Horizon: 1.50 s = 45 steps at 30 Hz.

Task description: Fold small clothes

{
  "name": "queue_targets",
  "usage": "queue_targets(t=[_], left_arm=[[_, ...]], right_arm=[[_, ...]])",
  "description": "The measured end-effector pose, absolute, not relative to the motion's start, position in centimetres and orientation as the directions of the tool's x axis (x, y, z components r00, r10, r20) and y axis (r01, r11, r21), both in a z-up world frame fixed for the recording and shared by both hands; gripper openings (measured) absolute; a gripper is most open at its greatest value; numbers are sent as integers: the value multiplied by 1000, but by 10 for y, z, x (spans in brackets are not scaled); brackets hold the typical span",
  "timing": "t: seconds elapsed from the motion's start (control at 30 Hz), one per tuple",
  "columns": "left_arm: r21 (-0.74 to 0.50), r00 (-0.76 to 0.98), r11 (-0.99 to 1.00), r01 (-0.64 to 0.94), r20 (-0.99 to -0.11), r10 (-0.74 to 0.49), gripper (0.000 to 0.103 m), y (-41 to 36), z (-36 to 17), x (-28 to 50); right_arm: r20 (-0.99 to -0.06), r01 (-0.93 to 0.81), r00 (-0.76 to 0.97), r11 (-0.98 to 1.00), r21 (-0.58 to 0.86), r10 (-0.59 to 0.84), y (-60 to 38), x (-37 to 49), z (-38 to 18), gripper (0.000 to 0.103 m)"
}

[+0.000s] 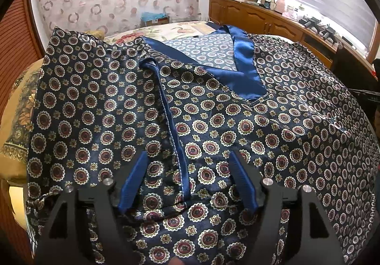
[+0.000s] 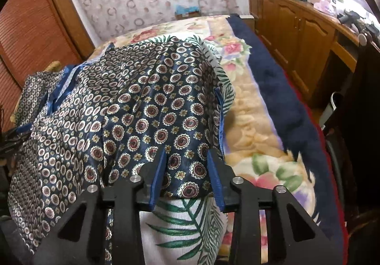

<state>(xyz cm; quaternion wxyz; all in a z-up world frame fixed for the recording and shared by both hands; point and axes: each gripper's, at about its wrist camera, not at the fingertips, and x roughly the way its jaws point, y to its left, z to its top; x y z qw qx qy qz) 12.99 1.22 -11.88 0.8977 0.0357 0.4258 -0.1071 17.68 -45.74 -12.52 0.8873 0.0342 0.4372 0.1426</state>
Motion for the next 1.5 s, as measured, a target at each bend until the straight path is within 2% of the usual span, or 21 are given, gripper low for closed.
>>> queue_targets(t=[0.2, 0.27, 0.6, 0.87, 1.03, 1.07, 1.1, 1.13, 1.17, 1.2, 1.33, 1.43, 1.5], left_arm=[[-27, 614, 974, 223, -772, -162, 72, 13, -119, 130], [-27, 614, 974, 223, -772, -162, 72, 13, -119, 130], [-27, 614, 974, 223, -772, -162, 73, 13, -119, 130], [-27, 614, 977, 213, -774, -155, 77, 13, -120, 131], [-28, 614, 977, 211, -774, -154, 78, 13, -120, 131], [-28, 614, 977, 211, -774, -155, 78, 13, -120, 131], [-28, 614, 977, 211, -774, -155, 78, 13, -120, 131], [-29, 614, 977, 211, -774, -155, 78, 13, -120, 131], [-28, 614, 977, 211, -774, -155, 78, 13, -120, 131], [-28, 614, 977, 211, -774, -154, 79, 13, -120, 131], [-29, 614, 977, 210, -774, -155, 80, 14, -121, 131], [-27, 613, 977, 210, -775, -153, 81, 14, -121, 132], [-27, 614, 977, 211, -774, -154, 81, 14, -121, 131]], right_arm=[[-760, -225, 620, 972, 64, 193, -446, 170, -120, 6], [-752, -231, 633, 972, 45, 185, -444, 168, -118, 3], [-641, -318, 714, 946, 60, 281, -414, 162, -70, 1], [-643, -449, 671, 893, 45, 370, -345, 162, -71, 1], [-648, -442, 671, 896, 41, 360, -336, 163, -82, 1], [-643, -418, 686, 908, 35, 340, -342, 164, -80, 6], [-640, -369, 714, 929, 1, 284, -351, 167, -79, 19], [-639, -338, 728, 941, -19, 248, -358, 169, -79, 29], [-640, -311, 735, 950, -26, 223, -366, 172, -79, 49], [-651, -282, 730, 959, -10, 208, -380, 175, -82, 59], [-719, -197, 673, 979, 51, 173, -419, 187, -104, 59], [-761, -159, 618, 979, 127, 199, -441, 193, -123, 59], [-772, -147, 592, 973, 178, 230, -451, 193, -132, 47]])
